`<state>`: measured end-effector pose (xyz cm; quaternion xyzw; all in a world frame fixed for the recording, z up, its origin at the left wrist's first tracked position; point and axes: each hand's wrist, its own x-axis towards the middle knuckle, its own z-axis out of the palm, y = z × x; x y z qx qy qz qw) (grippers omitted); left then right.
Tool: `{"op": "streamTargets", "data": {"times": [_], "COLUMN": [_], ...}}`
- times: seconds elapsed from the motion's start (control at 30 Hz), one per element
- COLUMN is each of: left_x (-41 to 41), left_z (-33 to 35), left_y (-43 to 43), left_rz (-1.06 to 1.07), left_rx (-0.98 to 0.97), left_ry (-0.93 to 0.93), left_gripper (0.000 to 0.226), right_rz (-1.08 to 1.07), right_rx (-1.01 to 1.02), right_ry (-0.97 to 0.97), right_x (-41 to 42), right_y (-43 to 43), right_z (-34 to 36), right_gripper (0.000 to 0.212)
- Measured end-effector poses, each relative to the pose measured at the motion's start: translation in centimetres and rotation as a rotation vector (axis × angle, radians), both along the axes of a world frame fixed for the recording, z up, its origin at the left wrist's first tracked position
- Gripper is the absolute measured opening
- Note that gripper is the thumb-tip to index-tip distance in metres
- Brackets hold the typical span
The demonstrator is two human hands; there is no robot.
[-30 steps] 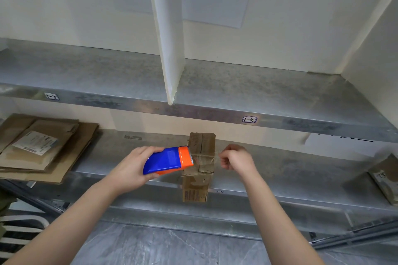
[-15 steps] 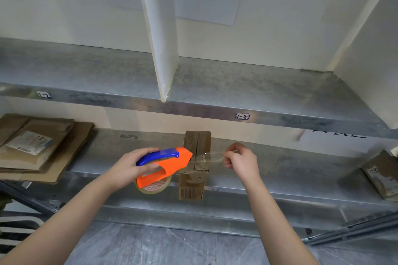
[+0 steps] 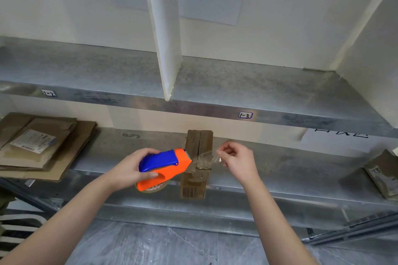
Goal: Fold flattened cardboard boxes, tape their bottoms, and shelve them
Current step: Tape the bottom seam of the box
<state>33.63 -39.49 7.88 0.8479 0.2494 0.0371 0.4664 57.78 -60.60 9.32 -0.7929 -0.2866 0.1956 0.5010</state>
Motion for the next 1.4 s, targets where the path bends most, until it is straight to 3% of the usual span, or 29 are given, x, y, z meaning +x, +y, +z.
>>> {"op": "streamTargets", "data": {"times": [0.2,0.37,0.6,0.8,1.07,1.4], "left_x": [-0.1,-0.4,-0.3,-0.5,-0.3,-0.1], "left_z": [-0.1,-0.3,-0.1,0.0,0.4,1.7], "left_y": [-0.5,-0.5,-0.8,-0.8,-0.6,1.7], "left_rz": [-0.040,-0.049,-0.071,-0.095,-0.027,-0.185], "left_rx": [0.132,0.172,0.161,0.160,0.267,0.383], "left_ry": [-0.027,-0.044,-0.027,-0.033,-0.091,0.073], "left_gripper": [0.061,0.066,0.066,0.067,0.067,0.069], "right_rz": [0.015,0.000,-0.062,-0.176,-0.254,-0.239], "right_rx": [0.002,0.023,0.073,0.075,0.083,0.021], "right_ry": [-0.154,-0.150,-0.129,-0.018,0.176,0.306], "right_x": [-0.2,0.1,0.0,-0.1,-0.1,-0.9], "right_y": [-0.1,-0.5,-0.3,-0.1,-0.2,-0.7], "right_z": [-0.5,-0.6,-0.9,-1.0,-2.2,-5.3], "right_gripper": [0.018,0.024,0.014,0.021,0.009,0.007]}}
